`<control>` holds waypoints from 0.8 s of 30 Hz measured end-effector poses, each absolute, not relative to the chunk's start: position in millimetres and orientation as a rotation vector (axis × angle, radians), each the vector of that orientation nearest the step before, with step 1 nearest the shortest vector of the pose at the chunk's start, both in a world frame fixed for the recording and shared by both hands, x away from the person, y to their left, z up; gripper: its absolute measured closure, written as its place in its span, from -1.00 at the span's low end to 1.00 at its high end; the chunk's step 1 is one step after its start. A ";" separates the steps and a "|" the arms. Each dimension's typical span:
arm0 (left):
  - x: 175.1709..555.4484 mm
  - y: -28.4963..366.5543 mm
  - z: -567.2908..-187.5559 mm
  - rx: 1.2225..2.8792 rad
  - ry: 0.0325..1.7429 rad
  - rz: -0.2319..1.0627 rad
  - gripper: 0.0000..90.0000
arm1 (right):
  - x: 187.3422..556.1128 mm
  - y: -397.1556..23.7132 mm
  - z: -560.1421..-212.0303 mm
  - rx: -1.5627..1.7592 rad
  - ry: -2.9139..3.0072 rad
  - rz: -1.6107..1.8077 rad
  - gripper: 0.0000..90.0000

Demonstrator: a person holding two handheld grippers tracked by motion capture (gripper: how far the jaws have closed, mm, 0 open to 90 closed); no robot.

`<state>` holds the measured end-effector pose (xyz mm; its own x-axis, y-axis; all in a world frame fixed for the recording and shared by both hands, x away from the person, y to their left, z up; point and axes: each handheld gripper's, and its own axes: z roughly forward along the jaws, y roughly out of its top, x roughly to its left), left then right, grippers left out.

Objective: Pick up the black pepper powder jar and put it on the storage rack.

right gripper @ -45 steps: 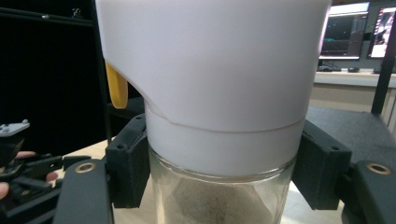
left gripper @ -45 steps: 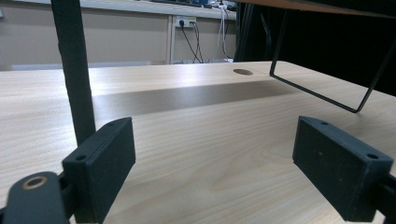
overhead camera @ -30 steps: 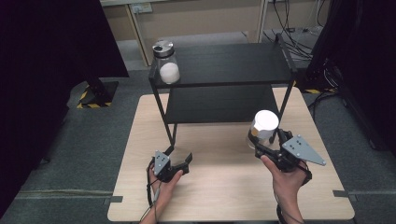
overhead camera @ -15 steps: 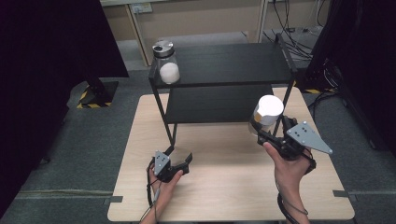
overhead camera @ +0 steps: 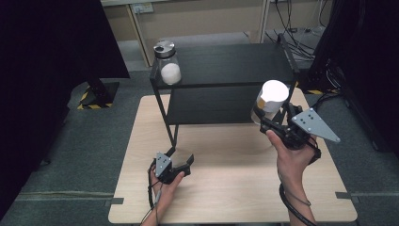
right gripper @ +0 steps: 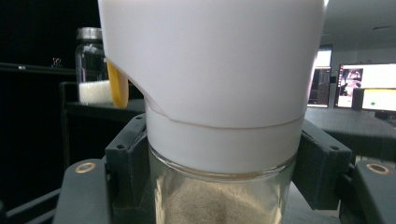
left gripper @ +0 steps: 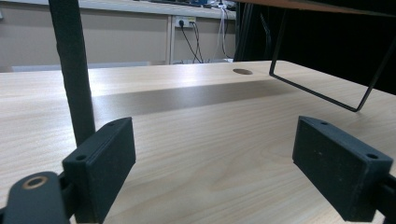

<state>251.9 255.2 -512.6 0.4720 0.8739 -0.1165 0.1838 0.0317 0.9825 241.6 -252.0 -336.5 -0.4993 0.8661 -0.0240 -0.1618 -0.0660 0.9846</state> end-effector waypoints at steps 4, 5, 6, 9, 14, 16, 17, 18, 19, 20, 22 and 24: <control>252.0 255.3 -512.6 1.470 0.981 0.691 -0.72 | 246.6 -252.1 -328.8 0.799 1.415 1.699 -0.32; 252.0 255.3 -512.5 1.470 0.981 0.690 -0.72 | 247.8 -252.0 -327.0 0.800 1.413 1.705 -0.32; 252.0 255.3 -512.5 1.470 0.981 0.690 -0.72 | 248.5 -251.7 -324.8 0.800 1.412 1.703 -0.32; 251.9 255.3 -512.6 1.470 0.980 0.691 -0.72 | 251.0 -250.9 -319.8 0.800 1.405 1.705 -0.32; 252.0 255.3 -512.6 1.469 0.981 0.691 -0.72 | 253.9 -249.5 -311.6 0.796 1.398 1.709 -0.31; 251.9 255.2 -512.6 1.469 0.981 0.691 -0.72 | 255.2 -248.8 -307.9 0.793 1.395 1.709 -0.31; 251.8 255.2 -512.7 1.469 0.980 0.692 -0.72 | 255.9 -248.5 -305.9 0.792 1.394 1.708 -0.31; 251.7 255.1 -512.8 1.469 0.979 0.692 -0.72 | 256.5 -248.0 -304.1 0.791 1.393 1.707 -0.32; 251.7 255.0 -512.8 1.469 0.979 0.692 -0.72 | 257.1 -247.6 -302.1 0.790 1.392 1.707 -0.32; 251.7 255.0 -512.9 1.468 0.980 0.692 -0.72 | 257.7 -247.3 -300.4 0.790 1.390 1.708 -0.31; 251.8 255.1 -512.9 1.468 0.980 0.692 -0.72 | 259.0 -246.5 -296.7 0.787 1.388 1.708 -0.32; 251.8 255.1 -512.8 1.469 0.979 0.692 -0.72 | 260.5 -245.9 -292.9 0.787 1.386 1.707 -0.32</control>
